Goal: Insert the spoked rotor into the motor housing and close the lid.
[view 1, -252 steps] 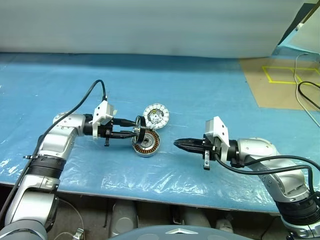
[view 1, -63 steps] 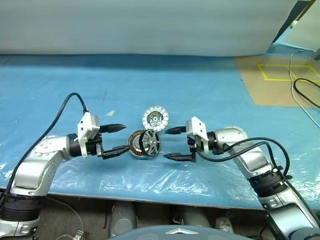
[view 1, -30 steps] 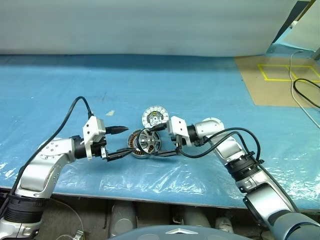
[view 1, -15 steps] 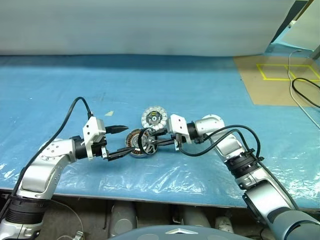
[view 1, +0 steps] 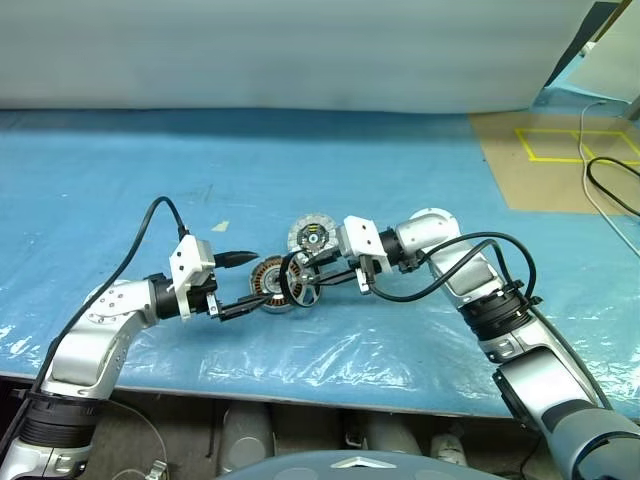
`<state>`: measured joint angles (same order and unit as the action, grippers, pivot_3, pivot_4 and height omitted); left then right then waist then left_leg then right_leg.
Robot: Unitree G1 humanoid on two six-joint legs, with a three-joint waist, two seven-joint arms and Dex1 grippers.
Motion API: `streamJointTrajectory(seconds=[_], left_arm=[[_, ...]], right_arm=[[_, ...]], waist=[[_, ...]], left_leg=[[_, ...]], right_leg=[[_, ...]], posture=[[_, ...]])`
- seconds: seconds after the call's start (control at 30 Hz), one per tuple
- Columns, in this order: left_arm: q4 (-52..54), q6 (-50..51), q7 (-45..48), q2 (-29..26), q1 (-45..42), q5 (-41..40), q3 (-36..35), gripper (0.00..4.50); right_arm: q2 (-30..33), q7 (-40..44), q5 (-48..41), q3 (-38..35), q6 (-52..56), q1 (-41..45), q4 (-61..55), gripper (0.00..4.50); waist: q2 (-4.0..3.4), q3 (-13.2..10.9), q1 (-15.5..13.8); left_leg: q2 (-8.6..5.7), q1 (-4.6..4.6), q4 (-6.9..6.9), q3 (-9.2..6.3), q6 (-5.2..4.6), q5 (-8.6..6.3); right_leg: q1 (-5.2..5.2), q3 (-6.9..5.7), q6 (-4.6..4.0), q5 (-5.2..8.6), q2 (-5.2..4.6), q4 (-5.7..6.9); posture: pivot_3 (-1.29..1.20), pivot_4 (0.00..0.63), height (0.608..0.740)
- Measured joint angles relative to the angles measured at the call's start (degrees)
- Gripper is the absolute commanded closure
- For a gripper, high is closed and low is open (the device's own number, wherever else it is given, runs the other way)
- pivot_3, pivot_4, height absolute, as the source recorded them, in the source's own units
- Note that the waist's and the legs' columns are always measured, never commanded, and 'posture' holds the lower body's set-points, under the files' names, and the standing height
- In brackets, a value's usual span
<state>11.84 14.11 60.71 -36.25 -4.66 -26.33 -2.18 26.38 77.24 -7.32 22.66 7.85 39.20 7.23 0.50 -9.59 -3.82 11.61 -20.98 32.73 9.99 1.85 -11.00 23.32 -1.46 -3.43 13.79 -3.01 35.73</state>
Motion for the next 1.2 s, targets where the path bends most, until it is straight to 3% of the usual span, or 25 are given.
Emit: streamJointTrajectory(seconds=[0.6, 1.2], left_arm=[[-1.78, -0.45, -0.28, -0.87, -0.08, 0.22, -2.2, 0.36], [-1.41, -0.57, 0.12, -0.75, -0.1, -1.74, -3.36, 0.36]], right_arm=[[-8.44, -2.39, 4.04, 1.77, -7.86, 5.63, 14.32, 3.77], [-7.74, -0.87, 3.9, 1.79, -2.29, 5.61, 9.99, 3.77]], waist=[[0.01, 0.0, 1.15], [0.01, 0.0, 1.24]], left_leg=[[0.04, 0.03, 0.03, 0.0, 0.01, 0.0], [0.04, -0.02, 0.02, 0.01, 0.01, 0.0]], right_leg=[[-0.03, -0.01, -0.02, 0.0, 0.01, 0.03], [0.0, -0.01, -0.02, -0.01, 0.01, 0.0]], posture=[[0.0, 0.15, 0.74], [0.0, 0.15, 0.74]])
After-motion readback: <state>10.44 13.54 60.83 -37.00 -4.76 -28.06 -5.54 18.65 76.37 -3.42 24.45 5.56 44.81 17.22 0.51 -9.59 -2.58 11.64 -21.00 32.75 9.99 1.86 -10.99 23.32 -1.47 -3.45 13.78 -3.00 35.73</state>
